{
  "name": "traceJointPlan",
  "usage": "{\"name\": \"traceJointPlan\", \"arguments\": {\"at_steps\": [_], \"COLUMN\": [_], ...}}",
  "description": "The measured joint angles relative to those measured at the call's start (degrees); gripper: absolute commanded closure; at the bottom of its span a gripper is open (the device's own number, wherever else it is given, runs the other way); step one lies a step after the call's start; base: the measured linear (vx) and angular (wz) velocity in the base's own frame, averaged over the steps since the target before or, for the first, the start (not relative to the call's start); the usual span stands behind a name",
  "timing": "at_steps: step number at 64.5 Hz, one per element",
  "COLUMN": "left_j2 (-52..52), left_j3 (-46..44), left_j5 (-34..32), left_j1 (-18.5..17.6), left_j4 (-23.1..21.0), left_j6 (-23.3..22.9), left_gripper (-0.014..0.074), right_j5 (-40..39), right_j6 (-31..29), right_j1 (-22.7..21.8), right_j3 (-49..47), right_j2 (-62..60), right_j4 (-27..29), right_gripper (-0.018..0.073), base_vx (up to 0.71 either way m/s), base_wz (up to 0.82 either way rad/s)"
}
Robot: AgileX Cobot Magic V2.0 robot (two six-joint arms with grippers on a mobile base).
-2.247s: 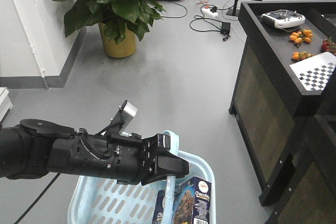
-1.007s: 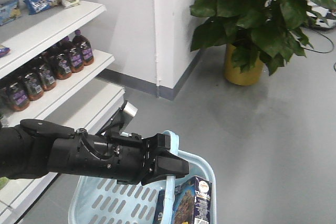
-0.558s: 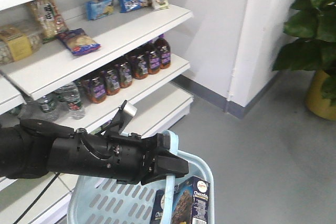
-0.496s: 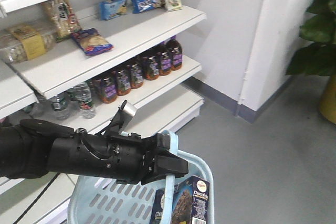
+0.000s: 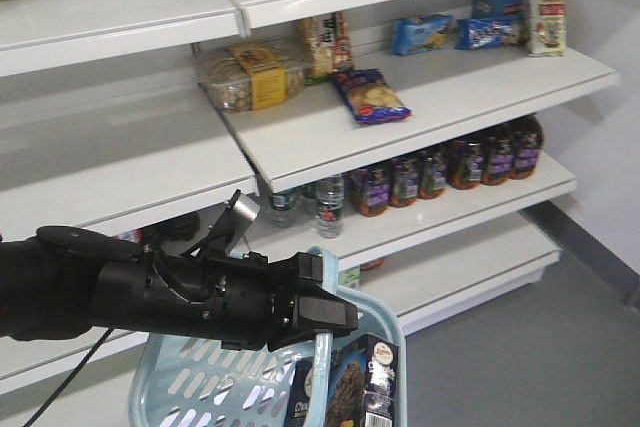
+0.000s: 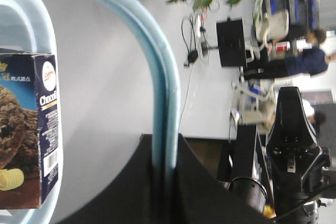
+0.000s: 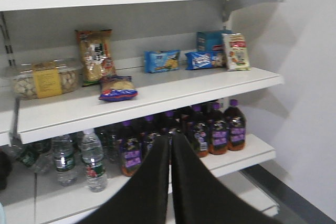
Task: Left arm holds basket, right arm returns cookies
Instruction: 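Turn the base toward the snack shelves beside the plant, then drive up to the snack shelf holding the basket in the left gripper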
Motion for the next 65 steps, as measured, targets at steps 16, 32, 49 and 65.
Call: {"name": "traceJointPlan", "arguments": {"at_steps": [16, 32, 49, 65], "left_j2": [0.0, 0.0, 0.0, 0.0], "left_j3": [0.0, 0.0, 0.0, 0.0], "left_j5": [-0.05, -0.05, -0.05, -0.05], "left_j1": [0.0, 0.0, 0.0, 0.0], "left_j4": [0.0, 0.0, 0.0, 0.0], "left_j6": [0.0, 0.0, 0.0, 0.0], "left_gripper": [0.0604, 0.0604, 0.0604, 0.0604], "right_j5": [0.0, 0.0, 0.0, 0.0], "right_j6": [0.0, 0.0, 0.0, 0.0], "right_j1": [0.0, 0.0, 0.0, 0.0], "right_j3": [0.0, 0.0, 0.0, 0.0], "right_j2": [0.0, 0.0, 0.0, 0.0], "right_j4": [0.0, 0.0, 0.0, 0.0], "right_gripper": [0.0567, 0.0567, 0.0567, 0.0567], "base_vx": [0.15, 0.12, 0.11, 0.09], "base_wz": [0.57, 0.47, 0.42, 0.16]}}
